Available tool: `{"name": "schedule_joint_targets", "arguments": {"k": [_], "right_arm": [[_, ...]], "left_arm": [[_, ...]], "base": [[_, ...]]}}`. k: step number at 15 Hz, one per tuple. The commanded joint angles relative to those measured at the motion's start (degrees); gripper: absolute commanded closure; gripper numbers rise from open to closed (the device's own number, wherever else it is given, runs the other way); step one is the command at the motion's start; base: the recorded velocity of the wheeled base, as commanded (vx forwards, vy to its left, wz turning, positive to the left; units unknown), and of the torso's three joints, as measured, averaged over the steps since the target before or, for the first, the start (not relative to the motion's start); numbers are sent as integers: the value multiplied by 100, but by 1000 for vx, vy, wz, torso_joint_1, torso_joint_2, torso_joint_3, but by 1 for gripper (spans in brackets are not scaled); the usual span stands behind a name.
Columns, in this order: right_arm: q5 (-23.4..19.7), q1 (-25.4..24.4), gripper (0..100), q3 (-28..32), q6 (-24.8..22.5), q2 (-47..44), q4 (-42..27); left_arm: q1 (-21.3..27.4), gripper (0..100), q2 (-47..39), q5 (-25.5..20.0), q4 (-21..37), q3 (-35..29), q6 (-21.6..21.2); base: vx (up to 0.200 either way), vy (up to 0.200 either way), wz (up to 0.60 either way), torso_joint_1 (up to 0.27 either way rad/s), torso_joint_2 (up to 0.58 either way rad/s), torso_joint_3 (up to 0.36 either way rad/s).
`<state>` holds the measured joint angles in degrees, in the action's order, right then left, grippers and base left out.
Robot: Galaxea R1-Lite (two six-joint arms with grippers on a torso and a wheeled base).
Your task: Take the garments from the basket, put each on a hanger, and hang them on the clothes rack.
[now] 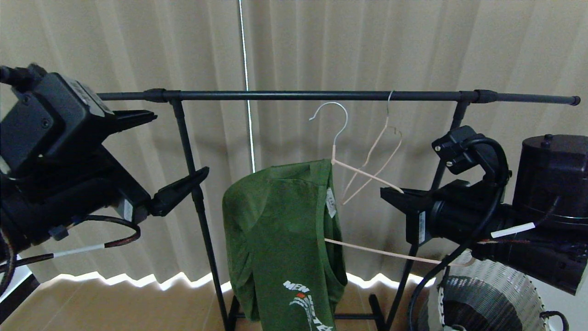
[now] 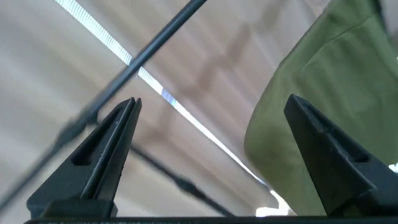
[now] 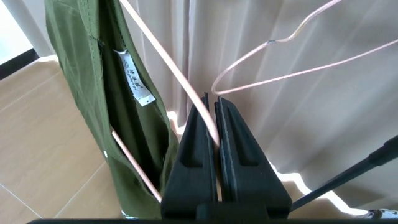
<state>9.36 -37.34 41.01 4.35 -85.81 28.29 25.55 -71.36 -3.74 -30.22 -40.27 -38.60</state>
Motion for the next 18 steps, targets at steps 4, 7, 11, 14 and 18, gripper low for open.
{"name": "schedule_joint_targets", "arguments": {"k": [4, 7, 11, 14, 18], "right_arm": [[-207, -72, 100, -67, 13, 3, 36], [-312, -212, 100, -49, 31, 3, 53], [-506, -406, 100, -207, 22, 117, 493], [-734, -511, 100, -506, -5, 214, 888], [-901, -546, 100, -585, -5, 328, 950]], "left_arm": [[73, 0, -941, -434, 7, -684, -790], [556, 0, -1196, -672, 34, -570, -807], [503, 0, -1618, -663, -10, -623, -860], [503, 0, -1670, -654, -10, -693, -860], [503, 0, -1688, -654, -10, -799, -860]], "base": [[0, 0, 0, 0, 0, 0], [0, 0, 0, 0, 0, 0], [0, 0, 0, 0, 0, 0], [0, 0, 0, 0, 0, 0], [0, 0, 0, 0, 0, 0]]}}
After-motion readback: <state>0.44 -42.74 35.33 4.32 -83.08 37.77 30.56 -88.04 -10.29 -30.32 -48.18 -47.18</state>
